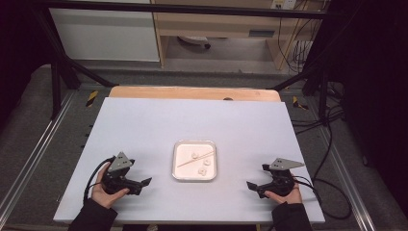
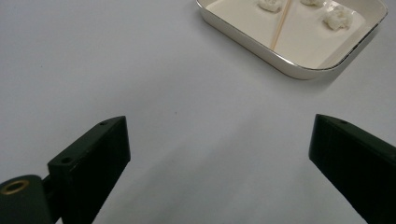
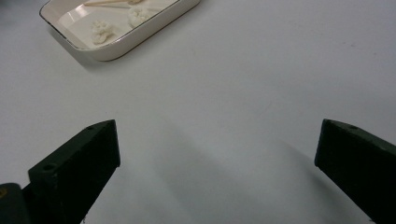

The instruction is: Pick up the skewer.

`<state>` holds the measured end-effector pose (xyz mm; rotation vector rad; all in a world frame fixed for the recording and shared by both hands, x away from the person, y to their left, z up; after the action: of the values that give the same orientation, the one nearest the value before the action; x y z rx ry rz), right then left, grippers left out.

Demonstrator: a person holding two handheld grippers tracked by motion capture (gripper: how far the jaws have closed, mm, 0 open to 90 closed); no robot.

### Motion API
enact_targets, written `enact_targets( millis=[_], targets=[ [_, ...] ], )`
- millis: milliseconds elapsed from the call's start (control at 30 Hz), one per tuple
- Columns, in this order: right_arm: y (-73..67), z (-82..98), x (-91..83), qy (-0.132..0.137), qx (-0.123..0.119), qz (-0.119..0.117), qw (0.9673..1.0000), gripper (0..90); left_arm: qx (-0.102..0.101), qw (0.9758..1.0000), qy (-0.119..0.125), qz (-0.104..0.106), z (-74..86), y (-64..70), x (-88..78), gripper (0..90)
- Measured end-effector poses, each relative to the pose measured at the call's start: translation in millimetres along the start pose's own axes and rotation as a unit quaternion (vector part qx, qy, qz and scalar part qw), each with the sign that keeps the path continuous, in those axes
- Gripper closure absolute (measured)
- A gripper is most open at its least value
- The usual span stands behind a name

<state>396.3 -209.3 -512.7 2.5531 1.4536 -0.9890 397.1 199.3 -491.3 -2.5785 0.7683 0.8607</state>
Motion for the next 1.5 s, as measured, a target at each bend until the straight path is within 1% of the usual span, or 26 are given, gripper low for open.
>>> enact_targets(
  millis=[200, 267, 467, 700, 933, 1167, 1400, 1500],
  targets=[
    [0.0, 0.0, -0.3, 0.0, -0.001, 0.0, 1.0, 0.8, 0.005, 1.0, -0.004, 0.0, -5.8, 4.7, 2.3, 5.5],
    [0.1, -0.1, -0.2, 0.0, -0.001, 0.0, 1.0, 0.8, 0.01, 0.9999, -0.006, -0.001, -8.0, 6.6, 3.0, 5.5],
    [0.4, 0.5, 0.5, -0.003, -0.001, 0.002, 1.0, 0.8, 0.022, 0.9997, -0.007, 0.002, -16.8, 13.2, 5.3, 5.5],
    [0.4, 0.7, 0.4, -0.003, -0.002, 0.002, 1.0, 0.8, 0.028, 0.9996, -0.006, 0.006, -30.5, 21.0, 10.8, 5.9],
    [0.0, 1.1, 0.8, -0.005, 0.0, 0.001, 1.0, 0.8, 0.039, 0.9992, -0.005, 0.009, -44.1, 31.2, 19.7, 6.4],
    [-0.3, 1.0, 0.7, -0.005, 0.0, 0.0, 1.0, 0.8, 0.043, 0.999, -0.007, 0.013, -56.8, 42.6, 31.0, 7.3],
    [-0.2, 1.0, 0.8, -0.006, -0.001, 0.0, 1.0, 0.8, 0.055, 0.9982, -0.016, 0.019, -66.1, 53.2, 43.6, 8.5],
    [-0.2, 1.0, 0.8, -0.006, -0.001, 0.0, 1.0, 0.8, 0.057, 0.9979, -0.02, 0.021, -69.0, 58.2, 48.9, 9.1]
  ],
)
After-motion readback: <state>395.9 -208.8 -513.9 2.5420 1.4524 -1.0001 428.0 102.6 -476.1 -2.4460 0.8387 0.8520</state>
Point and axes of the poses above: each handheld gripper's, and its own axes: x roughly forward along the jaws, z roughly out of its underside, y roughly to its right, the point moved 9 cm from there along x, roughly forward along the jaws, and after that the axes turned 12 degrees about -z, right-handed, at the moved point
